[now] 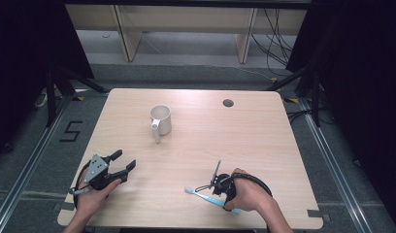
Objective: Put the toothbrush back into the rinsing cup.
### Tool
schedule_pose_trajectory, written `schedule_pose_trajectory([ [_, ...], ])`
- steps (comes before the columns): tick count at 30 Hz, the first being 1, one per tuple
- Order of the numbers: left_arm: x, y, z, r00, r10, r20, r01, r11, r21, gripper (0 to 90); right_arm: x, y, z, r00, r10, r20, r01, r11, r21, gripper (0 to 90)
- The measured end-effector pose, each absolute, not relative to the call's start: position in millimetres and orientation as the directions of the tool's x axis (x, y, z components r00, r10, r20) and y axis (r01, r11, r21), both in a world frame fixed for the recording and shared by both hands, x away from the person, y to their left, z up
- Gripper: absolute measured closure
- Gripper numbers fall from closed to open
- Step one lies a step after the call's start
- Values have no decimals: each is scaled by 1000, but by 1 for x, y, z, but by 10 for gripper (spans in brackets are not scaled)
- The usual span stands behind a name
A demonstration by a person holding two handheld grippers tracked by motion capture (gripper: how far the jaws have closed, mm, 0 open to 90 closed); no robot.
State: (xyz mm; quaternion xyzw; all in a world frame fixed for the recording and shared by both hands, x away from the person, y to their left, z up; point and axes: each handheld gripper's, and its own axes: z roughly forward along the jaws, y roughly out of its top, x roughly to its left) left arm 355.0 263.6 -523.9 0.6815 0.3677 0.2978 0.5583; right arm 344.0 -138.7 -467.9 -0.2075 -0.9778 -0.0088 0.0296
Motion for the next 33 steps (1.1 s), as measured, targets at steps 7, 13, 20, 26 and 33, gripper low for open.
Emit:
schedule_pose_trajectory([
  [7,355,264,-524,552,834,-5,170,-107,980,302,346,-135,-470,-915,397,68,398,917,-1,679],
  [13,355,263,-524,555,832,-4,169,-108,980,302,347,-134,-473,-913,399,80,400,916,-2,692],
  [20,355,263,-524,555,832,3,167,-115,979,302,349,-132,-474,-904,421,81,422,907,-2,710],
  [26,355,263,-524,557,830,4,164,-115,980,302,351,-132,-476,-910,405,84,407,913,4,718],
  [33,355,263,-524,558,830,3,165,-115,980,302,347,-128,-475,-898,433,74,433,901,-14,730],
])
